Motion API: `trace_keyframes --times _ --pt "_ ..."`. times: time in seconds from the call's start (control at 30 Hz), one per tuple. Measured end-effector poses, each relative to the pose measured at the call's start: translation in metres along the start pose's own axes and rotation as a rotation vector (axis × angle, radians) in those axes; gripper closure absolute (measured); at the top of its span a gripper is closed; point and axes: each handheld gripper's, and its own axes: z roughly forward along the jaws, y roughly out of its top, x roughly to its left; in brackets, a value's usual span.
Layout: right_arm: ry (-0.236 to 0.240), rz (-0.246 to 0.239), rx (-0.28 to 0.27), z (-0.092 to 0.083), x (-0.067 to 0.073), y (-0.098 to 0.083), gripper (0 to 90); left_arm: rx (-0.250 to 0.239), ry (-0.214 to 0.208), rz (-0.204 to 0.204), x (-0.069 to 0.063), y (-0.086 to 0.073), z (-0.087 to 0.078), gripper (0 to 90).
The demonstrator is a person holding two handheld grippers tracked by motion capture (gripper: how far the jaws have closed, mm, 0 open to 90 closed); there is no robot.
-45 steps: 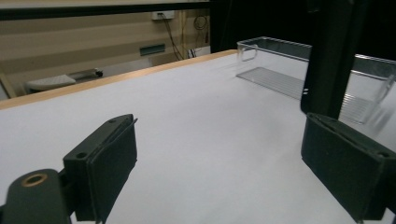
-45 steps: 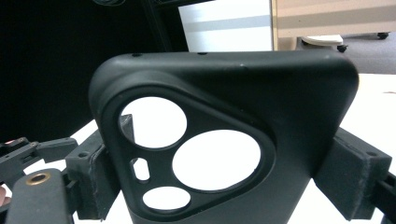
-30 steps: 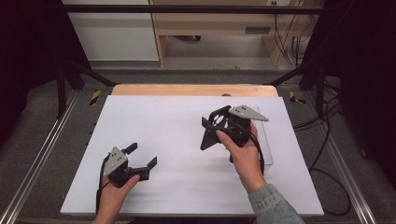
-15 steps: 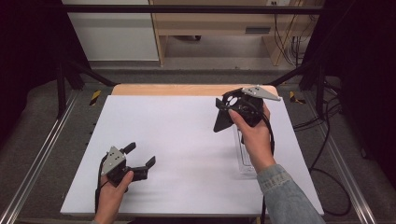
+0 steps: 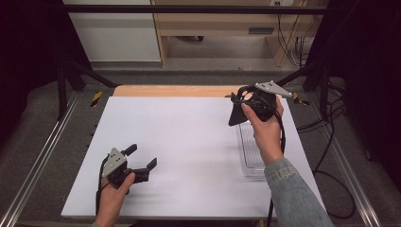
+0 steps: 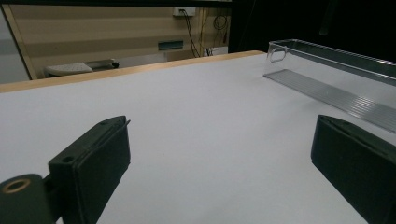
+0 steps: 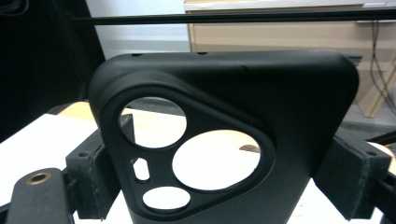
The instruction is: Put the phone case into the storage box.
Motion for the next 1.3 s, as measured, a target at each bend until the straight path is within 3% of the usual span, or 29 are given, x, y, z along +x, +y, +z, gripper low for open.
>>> trace_keyframes --times 0.17,0.6,1.3 --pt "-0.032 -0.013 0.009 0.003 -0.006 0.000 13.9 0.002 -0.001 0.003 0.000 0.000 0.000 4.9" --pt "-0.093 0.014 0.019 0.015 -0.026 0.000 13.9 0.007 -0.003 0.004 0.000 -0.001 0.001 4.9" --pt "-0.153 0.034 0.024 0.026 -0.040 -0.003 13.9 0.011 -0.011 0.010 -0.002 -0.002 0.003 4.9"
